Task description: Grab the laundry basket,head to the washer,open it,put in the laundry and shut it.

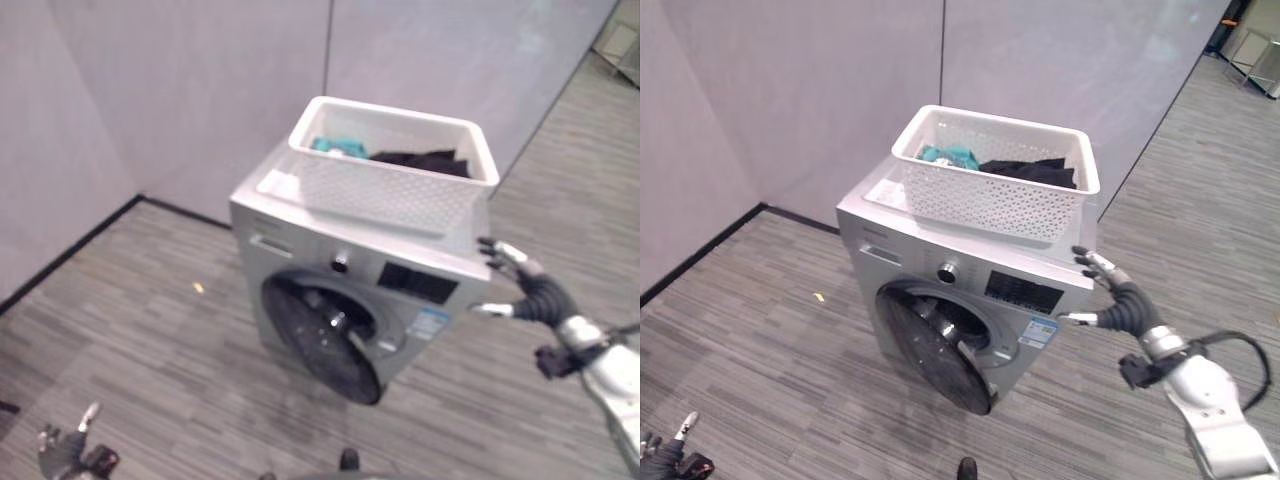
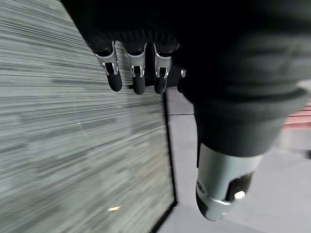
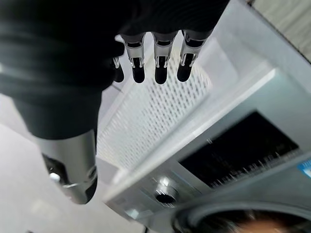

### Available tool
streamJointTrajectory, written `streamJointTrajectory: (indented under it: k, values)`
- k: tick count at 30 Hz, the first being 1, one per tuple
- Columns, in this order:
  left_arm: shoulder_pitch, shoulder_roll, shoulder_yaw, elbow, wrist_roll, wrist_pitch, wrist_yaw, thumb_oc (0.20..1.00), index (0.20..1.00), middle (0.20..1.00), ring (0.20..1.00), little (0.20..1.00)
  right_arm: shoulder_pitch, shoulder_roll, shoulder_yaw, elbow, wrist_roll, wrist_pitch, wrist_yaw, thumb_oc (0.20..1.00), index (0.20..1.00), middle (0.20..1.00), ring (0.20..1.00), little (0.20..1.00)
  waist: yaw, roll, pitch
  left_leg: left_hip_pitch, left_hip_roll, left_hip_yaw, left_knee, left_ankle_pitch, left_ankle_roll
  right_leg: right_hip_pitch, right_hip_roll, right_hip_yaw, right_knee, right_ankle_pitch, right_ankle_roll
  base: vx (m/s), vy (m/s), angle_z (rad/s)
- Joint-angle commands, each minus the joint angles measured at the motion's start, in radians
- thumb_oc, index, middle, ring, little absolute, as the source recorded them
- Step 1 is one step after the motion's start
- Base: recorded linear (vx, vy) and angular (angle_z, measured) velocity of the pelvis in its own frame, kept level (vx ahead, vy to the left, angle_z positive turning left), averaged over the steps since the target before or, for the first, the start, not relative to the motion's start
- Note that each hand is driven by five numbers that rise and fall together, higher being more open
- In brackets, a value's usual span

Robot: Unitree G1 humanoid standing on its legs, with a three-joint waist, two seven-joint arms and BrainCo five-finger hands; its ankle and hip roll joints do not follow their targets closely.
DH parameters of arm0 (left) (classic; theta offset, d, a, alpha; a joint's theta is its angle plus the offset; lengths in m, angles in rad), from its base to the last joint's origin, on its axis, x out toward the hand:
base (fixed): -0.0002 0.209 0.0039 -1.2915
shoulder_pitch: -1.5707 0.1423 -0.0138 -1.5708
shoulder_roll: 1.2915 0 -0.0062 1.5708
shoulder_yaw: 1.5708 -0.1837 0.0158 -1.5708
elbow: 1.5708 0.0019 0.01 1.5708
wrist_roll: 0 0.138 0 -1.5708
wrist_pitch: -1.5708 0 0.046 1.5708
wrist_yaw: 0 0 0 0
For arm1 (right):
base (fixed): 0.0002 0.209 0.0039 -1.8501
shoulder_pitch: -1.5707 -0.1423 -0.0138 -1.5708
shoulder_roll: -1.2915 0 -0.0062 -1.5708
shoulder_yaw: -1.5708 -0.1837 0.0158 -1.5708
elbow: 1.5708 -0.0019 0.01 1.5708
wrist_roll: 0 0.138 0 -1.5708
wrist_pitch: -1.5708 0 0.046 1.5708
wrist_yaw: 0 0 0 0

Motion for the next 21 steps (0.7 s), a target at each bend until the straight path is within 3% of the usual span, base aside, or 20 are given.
streamJointTrajectory:
  k: [1,12,21]
  values:
    - [-0.055,0.090,-0.016,0.015,0.036,-0.024,-0.027,1.000,1.000,1.000,1.000,1.000,-0.065,-0.013,0.025,0.014,-0.086,-0.008,-0.064,1.000,1.000,1.000,1.000,1.000,0.038,0.011,0.037,-0.071,0.060,0.042,0.049,-0.006,-0.007,0.047,-0.090,-0.010,0.058,-0.132,0.072,-0.02,-0.051,0.12]
    - [-0.121,0.086,-0.138,0.041,0.073,-0.027,-0.019,1.000,1.000,1.000,1.000,1.000,-0.217,0.161,0.215,0.335,-0.269,0.049,-0.161,1.000,1.000,1.000,1.000,1.000,0.067,0.025,0.141,-0.166,0.039,-0.012,0.063,0.018,-0.002,-0.011,-0.099,-0.052,0.074,-0.130,0.067,-0.06,-0.027,0.23]
    - [-0.157,0.066,-0.182,-0.021,0.021,-0.050,-0.012,1.000,1.000,1.000,1.000,1.000,-0.374,0.187,0.296,0.452,-0.321,0.064,-0.227,1.000,1.000,1.000,1.000,1.000,0.073,0.053,0.211,-0.232,0.018,-0.010,0.070,0.039,0.006,-0.081,-0.110,-0.038,0.087,-0.108,0.067,-0.07,0.009,-0.01]
